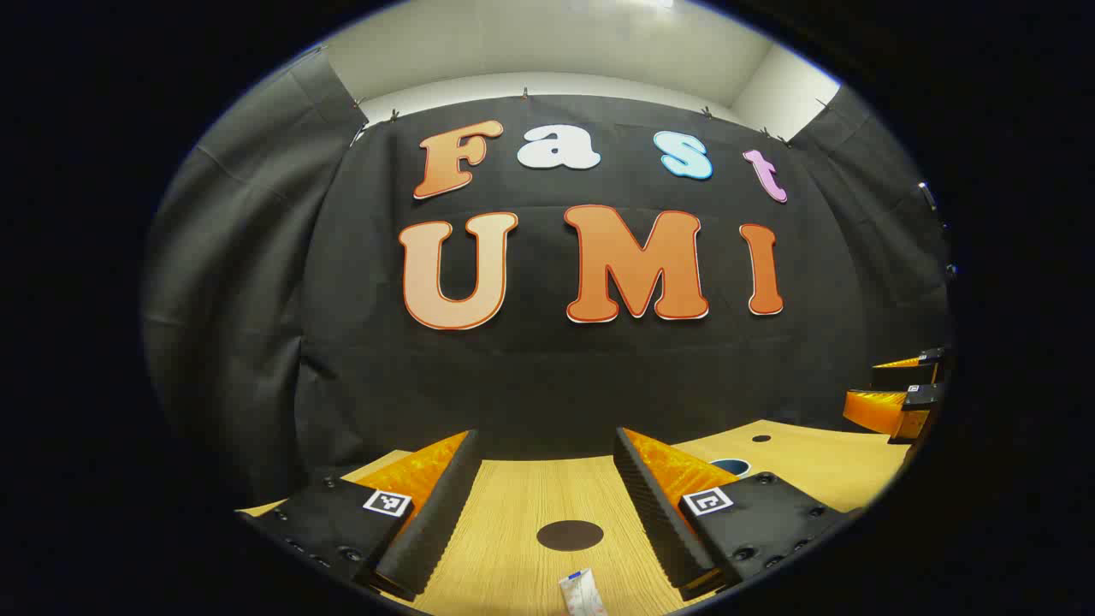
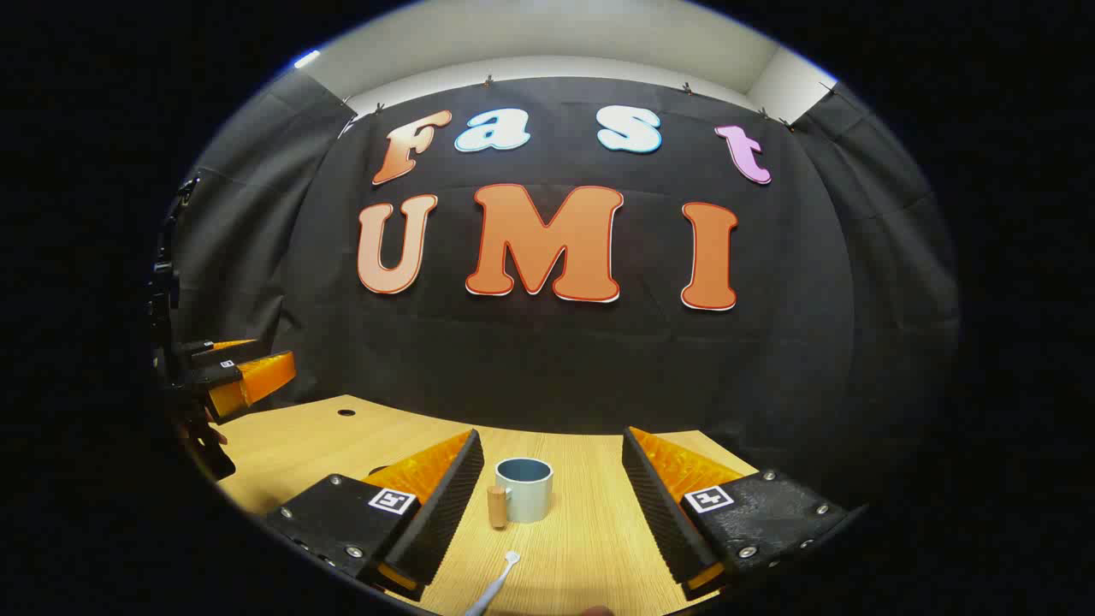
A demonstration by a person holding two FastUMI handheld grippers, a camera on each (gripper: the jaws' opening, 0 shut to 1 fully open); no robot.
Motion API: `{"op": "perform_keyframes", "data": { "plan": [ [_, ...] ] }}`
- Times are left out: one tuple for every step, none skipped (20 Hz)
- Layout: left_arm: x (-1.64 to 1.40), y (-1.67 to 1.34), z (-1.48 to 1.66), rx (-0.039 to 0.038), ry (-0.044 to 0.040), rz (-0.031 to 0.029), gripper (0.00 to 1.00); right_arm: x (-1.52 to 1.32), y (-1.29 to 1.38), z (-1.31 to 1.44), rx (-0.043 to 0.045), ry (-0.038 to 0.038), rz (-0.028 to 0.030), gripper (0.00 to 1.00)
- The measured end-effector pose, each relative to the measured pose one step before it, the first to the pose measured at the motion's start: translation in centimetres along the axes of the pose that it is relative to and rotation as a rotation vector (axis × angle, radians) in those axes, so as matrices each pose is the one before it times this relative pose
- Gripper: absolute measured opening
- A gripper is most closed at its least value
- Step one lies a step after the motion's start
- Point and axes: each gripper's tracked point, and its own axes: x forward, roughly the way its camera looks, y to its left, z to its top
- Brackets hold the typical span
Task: Put the toothbrush and toothpaste on the desktop into the cup, then pick up the cup and place it on the coaster on the desktop.
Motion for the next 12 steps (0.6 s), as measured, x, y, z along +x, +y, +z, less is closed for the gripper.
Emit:
{"op": "perform_keyframes", "data": {
  "plan": [
    [-0.031,0.043,0.015,-0.00037,0.00004,0.00154,0.99,-0.007,0.080,-0.057,0.00083,0.00030,0.00082,0.98],
    [0.007,-0.074,-0.090,0.00104,0.00155,-0.00251,0.99,-0.039,-0.060,-0.025,0.00017,0.00235,-0.00092,0.98],
    [-0.045,-0.055,0.142,-0.00020,-0.00050,0.00096,0.99,0.029,-0.055,-0.086,0.00095,0.00252,-0.00011,0.98],
    [-0.015,-0.116,0.039,-0.00038,0.00074,-0.00298,0.99,-0.009,0.047,-0.071,0.00044,0.00250,-0.00066,0.98],
    [-0.137,-0.056,-0.068,0.00036,-0.00180,-0.00188,0.99,-0.021,0.011,-0.012,0.00157,0.00141,0.00046,0.98],
    [0.046,-0.066,0.044,0.00030,0.00128,-0.00112,0.99,-0.017,-0.042,0.017,0.00153,0.00038,-0.00108,0.98],
    [0.071,-0.118,-0.069,0.00122,0.00042,-0.00272,0.99,-0.018,-0.021,-0.052,0.00139,0.00207,-0.00246,0.98],
    [0.084,-0.147,0.055,0.00280,0.00050,0.00085,0.99,0.004,0.000,-0.043,0.00188,0.00109,-0.00038,0.98],
    [-0.105,-0.022,-0.114,0.00248,-0.00086,-0.00112,0.99,-0.020,-0.035,0.043,0.00235,0.00118,-0.00091,0.98],
    [-0.017,-0.125,0.058,0.00166,0.00008,-0.00155,0.99,0.024,0.027,-0.048,0.00129,0.00114,0.00072,0.98],
    [-0.057,-0.100,0.032,0.00107,-0.00054,-0.00065,0.99,0.001,-0.055,-0.003,0.00094,0.00199,-0.00244,0.98],
    [0.092,-0.129,-0.042,-0.00029,0.00155,-0.00172,0.99,-0.019,0.011,0.006,0.00134,0.00013,0.00055,0.98]
  ]
}}
